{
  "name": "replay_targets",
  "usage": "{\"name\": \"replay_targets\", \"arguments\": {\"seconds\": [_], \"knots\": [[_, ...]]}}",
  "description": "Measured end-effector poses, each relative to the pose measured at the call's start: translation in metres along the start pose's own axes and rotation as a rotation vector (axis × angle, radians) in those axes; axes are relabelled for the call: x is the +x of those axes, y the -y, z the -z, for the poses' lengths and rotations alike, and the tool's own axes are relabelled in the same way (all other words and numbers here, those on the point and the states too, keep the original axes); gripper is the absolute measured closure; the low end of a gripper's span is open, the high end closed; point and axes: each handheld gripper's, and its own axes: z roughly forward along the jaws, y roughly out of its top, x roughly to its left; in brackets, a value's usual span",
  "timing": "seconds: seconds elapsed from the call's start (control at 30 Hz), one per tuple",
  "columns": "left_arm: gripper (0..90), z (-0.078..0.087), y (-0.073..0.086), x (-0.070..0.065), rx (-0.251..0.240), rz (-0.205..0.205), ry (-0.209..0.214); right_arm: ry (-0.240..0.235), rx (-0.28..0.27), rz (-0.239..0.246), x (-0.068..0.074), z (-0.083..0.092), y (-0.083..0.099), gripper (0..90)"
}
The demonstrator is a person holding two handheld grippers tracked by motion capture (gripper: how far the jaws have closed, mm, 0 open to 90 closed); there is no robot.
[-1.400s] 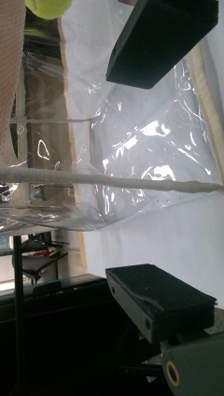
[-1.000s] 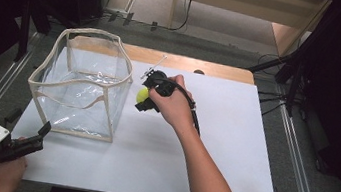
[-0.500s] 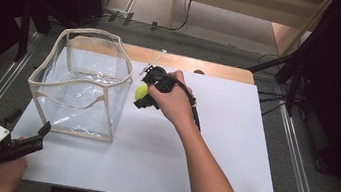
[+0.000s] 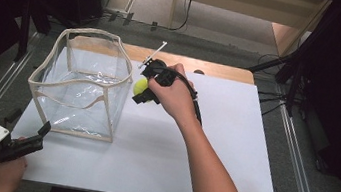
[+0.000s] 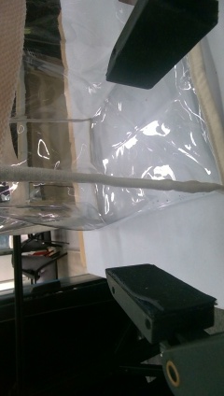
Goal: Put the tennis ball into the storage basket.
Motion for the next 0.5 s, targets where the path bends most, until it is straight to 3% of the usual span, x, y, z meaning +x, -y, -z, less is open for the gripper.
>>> {"name": "replay_targets", "arguments": {"seconds": [0.5], "knots": [[6.9,0.0,0.0,0.0,0.001,-0.002,0.0,0.007,-0.026,-0.002,-0.002,0.021,-0.013,24.0]]}}
